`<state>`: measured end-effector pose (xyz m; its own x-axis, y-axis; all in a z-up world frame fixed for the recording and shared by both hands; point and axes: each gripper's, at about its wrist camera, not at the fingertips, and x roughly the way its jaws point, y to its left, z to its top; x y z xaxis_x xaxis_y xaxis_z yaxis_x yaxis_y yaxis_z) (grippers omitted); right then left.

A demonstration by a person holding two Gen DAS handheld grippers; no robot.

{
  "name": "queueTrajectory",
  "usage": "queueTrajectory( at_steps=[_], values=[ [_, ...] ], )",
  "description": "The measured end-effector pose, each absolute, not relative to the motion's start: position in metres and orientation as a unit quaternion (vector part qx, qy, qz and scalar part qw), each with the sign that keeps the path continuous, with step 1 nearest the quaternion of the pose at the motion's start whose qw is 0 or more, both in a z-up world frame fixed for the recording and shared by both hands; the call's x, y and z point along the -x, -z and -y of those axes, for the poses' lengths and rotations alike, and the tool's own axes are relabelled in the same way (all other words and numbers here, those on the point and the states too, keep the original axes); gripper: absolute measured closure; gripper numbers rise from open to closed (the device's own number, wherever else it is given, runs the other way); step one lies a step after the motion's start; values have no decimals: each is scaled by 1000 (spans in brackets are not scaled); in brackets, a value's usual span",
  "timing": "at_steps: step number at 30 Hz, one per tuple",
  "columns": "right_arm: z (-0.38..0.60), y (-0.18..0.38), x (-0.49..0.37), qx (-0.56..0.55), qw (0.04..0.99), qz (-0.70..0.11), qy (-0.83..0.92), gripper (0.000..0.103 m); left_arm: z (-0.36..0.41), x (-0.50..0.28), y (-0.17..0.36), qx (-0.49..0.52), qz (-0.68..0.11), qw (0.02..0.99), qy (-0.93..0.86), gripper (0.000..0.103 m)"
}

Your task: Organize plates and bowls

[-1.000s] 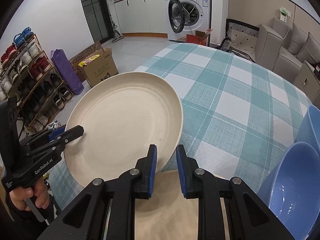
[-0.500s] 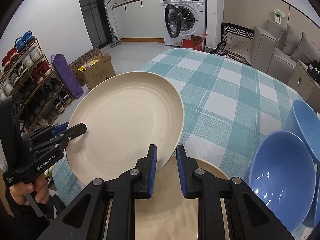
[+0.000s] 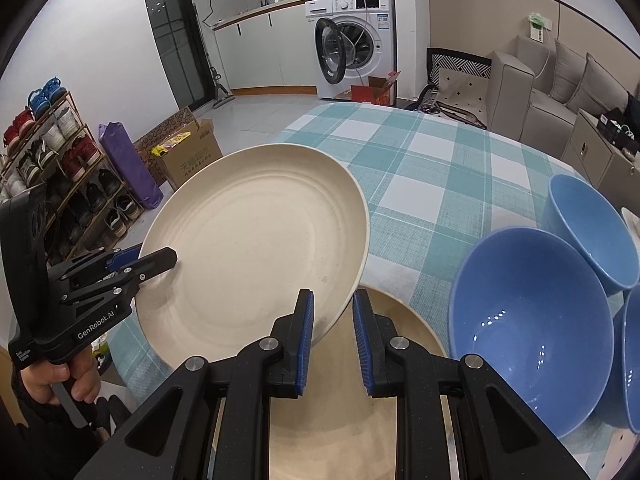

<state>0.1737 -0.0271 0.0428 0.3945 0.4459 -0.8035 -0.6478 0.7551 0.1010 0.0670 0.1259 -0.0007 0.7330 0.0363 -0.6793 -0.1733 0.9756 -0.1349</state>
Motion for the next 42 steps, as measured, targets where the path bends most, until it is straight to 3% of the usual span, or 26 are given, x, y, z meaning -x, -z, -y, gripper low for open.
queueTrajectory(
  at_steps=[42],
  values=[
    [111,-26,-132,66,835,-451,-308,82,-56,-53,2,24,-382,924,-10,80]
  ],
)
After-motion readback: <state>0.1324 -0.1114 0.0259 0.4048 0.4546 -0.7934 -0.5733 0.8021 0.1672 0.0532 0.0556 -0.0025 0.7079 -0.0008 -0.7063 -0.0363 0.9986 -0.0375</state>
